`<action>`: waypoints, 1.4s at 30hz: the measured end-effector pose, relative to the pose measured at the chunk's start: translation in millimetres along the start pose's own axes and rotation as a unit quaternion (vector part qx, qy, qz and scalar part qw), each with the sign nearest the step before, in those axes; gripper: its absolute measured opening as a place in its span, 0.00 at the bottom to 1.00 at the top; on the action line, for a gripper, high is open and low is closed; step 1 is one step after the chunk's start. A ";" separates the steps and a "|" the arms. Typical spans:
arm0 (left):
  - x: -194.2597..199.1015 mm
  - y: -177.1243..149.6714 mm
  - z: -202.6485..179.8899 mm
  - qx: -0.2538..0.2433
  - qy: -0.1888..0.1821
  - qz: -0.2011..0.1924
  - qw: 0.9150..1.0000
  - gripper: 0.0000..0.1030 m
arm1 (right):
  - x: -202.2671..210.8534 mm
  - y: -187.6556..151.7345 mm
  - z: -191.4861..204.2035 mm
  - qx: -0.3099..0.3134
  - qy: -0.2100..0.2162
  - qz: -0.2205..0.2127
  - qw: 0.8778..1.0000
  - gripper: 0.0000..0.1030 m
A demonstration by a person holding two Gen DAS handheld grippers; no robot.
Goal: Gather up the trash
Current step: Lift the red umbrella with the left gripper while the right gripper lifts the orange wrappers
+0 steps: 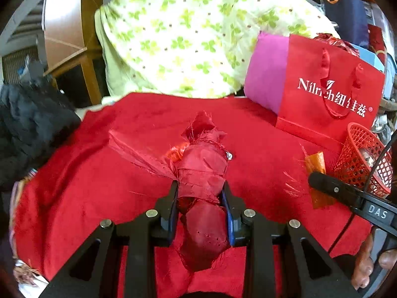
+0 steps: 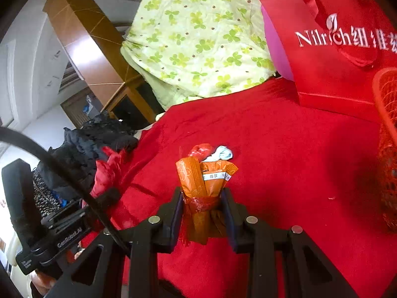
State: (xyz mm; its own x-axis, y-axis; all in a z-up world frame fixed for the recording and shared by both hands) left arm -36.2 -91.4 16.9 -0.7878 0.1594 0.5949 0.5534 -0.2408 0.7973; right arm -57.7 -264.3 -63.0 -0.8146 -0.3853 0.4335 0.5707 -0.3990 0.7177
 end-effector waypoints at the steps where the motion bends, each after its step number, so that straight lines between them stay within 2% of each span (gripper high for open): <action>1: 6.3 1.1 -0.6 -0.001 0.001 -0.005 1.000 0.32 | 6.5 0.4 4.7 0.004 0.002 -0.004 1.000 0.31; 6: 34.7 6.6 -2.1 -0.010 0.015 -0.032 0.999 0.32 | 43.4 9.1 39.8 0.033 0.022 -0.031 0.999 0.31; 18: 81.9 14.3 -5.7 -0.014 0.025 -0.066 0.997 0.32 | 91.1 8.8 84.1 0.076 0.040 -0.064 0.994 0.31; 25: 91.4 16.8 -18.3 -0.022 0.022 -0.070 0.997 0.33 | 115.3 12.3 84.2 0.088 0.035 -0.081 0.992 0.31; 42: 91.8 23.2 -62.7 -0.056 0.009 -0.066 0.996 0.34 | 155.7 21.4 51.2 0.074 0.009 -0.109 0.991 0.31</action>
State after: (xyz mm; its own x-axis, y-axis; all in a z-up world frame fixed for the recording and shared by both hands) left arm -112.6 -142.5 83.6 -0.8573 0.1801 0.4822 0.4108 -0.3251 0.8518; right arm -177.6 -290.2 47.7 -0.9138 -0.3193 0.2510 0.3593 -0.3475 0.8661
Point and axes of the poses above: each gripper's, at about its wrist camera, not at the fingertips, and x roughly against the way its jaws point, z to its left, y to its top, the point moved 6 cm from there along -x, roughly the way its jaws point, and after that the axes turned 2 degrees about y, right-handed, at the moved point
